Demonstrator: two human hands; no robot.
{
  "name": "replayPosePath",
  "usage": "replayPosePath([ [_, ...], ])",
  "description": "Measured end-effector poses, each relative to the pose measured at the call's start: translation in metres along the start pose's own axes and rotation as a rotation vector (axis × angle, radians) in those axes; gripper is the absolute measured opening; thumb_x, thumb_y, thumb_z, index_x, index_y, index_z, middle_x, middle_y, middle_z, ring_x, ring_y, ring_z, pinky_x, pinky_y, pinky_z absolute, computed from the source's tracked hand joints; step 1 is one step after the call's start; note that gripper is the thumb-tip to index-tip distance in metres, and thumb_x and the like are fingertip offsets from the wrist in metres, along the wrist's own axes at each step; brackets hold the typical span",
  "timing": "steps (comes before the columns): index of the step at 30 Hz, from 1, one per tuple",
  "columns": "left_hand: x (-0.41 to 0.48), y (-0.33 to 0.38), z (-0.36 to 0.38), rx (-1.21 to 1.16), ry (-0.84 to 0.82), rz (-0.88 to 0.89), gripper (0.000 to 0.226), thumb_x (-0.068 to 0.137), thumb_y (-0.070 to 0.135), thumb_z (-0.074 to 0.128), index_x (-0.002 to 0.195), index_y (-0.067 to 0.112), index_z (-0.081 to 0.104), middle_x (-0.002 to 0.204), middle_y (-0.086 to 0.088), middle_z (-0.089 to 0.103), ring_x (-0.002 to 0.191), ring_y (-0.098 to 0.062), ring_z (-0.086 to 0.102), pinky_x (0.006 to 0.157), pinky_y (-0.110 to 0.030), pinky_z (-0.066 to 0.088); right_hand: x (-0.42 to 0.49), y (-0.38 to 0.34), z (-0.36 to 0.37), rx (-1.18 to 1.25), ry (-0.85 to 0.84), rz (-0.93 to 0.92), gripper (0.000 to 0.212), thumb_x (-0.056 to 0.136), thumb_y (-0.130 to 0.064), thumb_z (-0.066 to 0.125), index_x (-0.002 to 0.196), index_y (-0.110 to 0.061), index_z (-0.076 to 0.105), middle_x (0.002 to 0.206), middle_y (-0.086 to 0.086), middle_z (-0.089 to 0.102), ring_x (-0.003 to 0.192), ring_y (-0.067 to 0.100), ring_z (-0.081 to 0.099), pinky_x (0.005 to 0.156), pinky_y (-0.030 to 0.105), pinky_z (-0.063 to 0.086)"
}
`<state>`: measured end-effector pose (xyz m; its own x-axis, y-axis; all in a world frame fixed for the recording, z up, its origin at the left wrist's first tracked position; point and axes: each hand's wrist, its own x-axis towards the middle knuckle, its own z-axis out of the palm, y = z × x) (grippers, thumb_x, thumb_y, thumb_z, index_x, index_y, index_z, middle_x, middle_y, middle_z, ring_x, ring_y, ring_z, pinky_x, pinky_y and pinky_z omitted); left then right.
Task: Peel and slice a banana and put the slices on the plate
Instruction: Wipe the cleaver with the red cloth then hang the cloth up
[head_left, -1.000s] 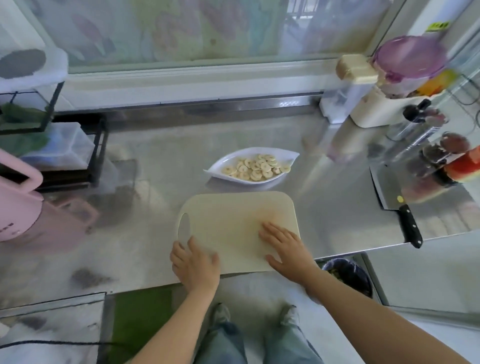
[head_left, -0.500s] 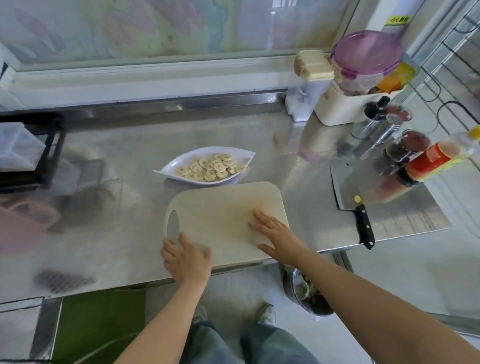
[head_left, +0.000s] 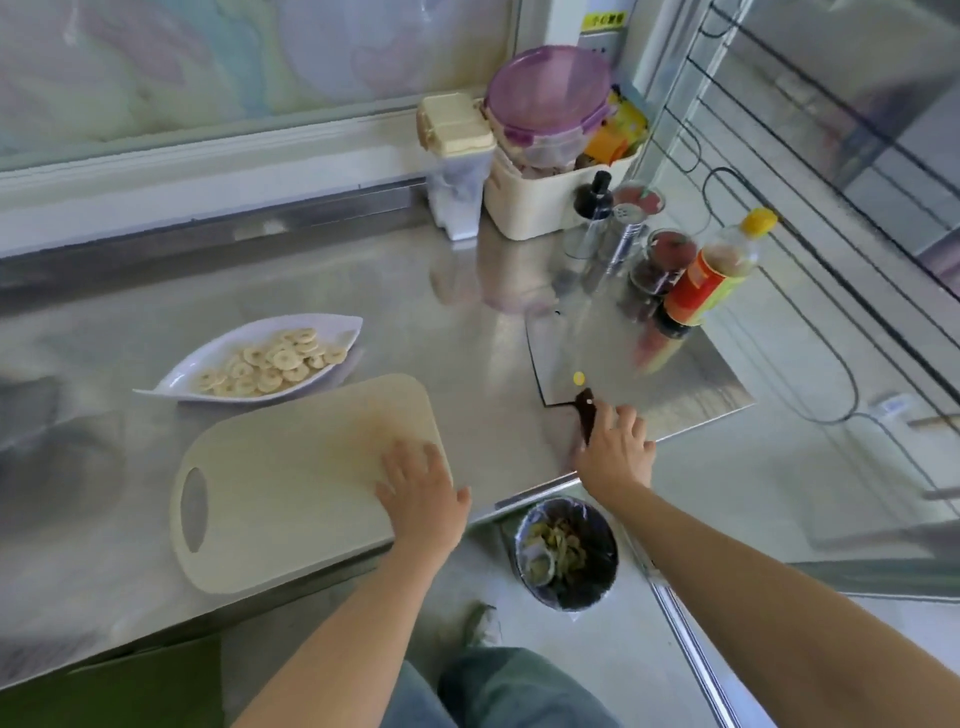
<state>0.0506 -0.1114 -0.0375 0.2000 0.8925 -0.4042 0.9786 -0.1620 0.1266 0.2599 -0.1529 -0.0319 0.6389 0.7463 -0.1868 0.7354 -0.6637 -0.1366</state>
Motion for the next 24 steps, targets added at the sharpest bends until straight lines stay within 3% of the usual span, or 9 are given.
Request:
replayPosePath([
  [3,0.003,0.009,0.006,0.064,0.034,-0.030,0.073,0.094,0.048,0.044,0.150,0.013,0.014,0.156,-0.023,0.008,0.141,-0.042,0.014,0.108,-0.054,0.029,0.006,0.021,0.004,0.075,-0.081,-0.027,0.043,0.088,-0.012,0.052,0.128,-0.011,0.037,0.119,0.015,0.041,0.113,0.034,0.042,0.089,0.044,0.044],
  [6,0.007,0.013,0.003,0.099,0.092,-0.031,0.066,0.090,0.044,0.048,0.142,0.009,0.028,0.150,-0.022,0.021,0.137,-0.040,0.025,0.103,-0.049,0.036,0.012,0.029,0.000,0.176,-0.080,-0.031,0.046,0.087,-0.002,0.049,0.131,-0.012,0.040,0.116,0.015,0.043,0.109,0.032,0.043,0.087,0.044,0.045],
  [10,0.016,0.027,-0.003,0.099,0.115,0.045,0.055,0.088,0.034,0.047,0.135,0.007,0.038,0.148,-0.019,0.027,0.133,-0.036,0.031,0.107,-0.044,0.033,0.024,0.033,-0.004,0.215,-0.094,0.015,0.039,0.088,-0.004,0.050,0.126,-0.012,0.047,0.116,0.013,0.045,0.109,0.031,0.044,0.087,0.043,0.045],
  [16,0.044,0.059,-0.015,0.098,0.067,0.320,0.060,0.090,0.032,0.051,0.143,0.013,0.031,0.151,-0.012,0.028,0.139,-0.032,0.024,0.116,-0.038,0.022,0.048,0.040,-0.015,0.197,-0.084,0.106,0.033,0.083,-0.007,0.055,0.116,-0.012,0.055,0.114,0.011,0.049,0.107,0.030,0.046,0.084,0.039,0.046],
  [20,0.064,0.084,-0.024,0.028,-0.026,0.376,0.056,0.092,0.028,0.049,0.145,0.019,0.032,0.146,-0.014,0.033,0.136,-0.031,0.029,0.111,-0.036,0.030,0.073,0.045,-0.024,0.177,-0.044,0.159,0.034,0.083,-0.005,0.052,0.116,-0.011,0.054,0.110,0.011,0.049,0.101,0.029,0.048,0.078,0.039,0.046],
  [24,0.081,0.108,-0.030,0.038,0.049,0.437,0.055,0.094,0.028,0.051,0.145,0.023,0.032,0.155,-0.017,0.017,0.142,-0.034,0.019,0.113,-0.040,0.028,0.097,0.051,-0.028,0.157,-0.017,0.210,0.030,0.085,-0.005,0.053,0.115,-0.011,0.054,0.109,0.010,0.049,0.100,0.028,0.048,0.077,0.038,0.046],
])
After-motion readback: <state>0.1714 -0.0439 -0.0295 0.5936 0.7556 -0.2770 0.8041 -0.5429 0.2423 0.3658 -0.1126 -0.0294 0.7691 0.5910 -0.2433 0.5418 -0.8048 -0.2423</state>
